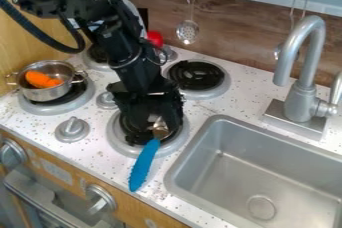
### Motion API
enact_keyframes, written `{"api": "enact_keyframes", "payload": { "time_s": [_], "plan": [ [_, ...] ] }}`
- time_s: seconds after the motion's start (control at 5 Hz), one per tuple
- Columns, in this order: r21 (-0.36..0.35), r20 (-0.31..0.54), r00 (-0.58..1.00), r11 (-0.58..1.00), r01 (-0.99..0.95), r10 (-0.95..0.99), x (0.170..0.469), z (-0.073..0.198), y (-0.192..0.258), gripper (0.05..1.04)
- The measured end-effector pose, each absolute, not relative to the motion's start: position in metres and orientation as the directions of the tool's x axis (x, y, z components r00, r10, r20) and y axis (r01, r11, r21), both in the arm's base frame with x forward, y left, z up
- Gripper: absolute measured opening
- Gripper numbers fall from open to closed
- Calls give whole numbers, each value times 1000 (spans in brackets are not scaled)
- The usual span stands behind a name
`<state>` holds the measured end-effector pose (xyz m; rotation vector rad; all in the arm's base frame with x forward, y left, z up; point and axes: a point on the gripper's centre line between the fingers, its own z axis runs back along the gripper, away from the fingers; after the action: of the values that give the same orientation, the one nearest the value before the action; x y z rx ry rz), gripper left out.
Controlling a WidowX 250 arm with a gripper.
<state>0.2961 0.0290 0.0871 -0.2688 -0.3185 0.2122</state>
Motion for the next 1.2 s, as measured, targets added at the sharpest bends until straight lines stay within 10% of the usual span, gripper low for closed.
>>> {"api": "enact_keyframes", "payload": {
  "time_s": [0.6,1.2],
  "plan": [
    [-323,285,859,887,-331,425,307,101,98,997],
    [-212,462,587,725,-656,665,313,175,216,997]
  ]
}}
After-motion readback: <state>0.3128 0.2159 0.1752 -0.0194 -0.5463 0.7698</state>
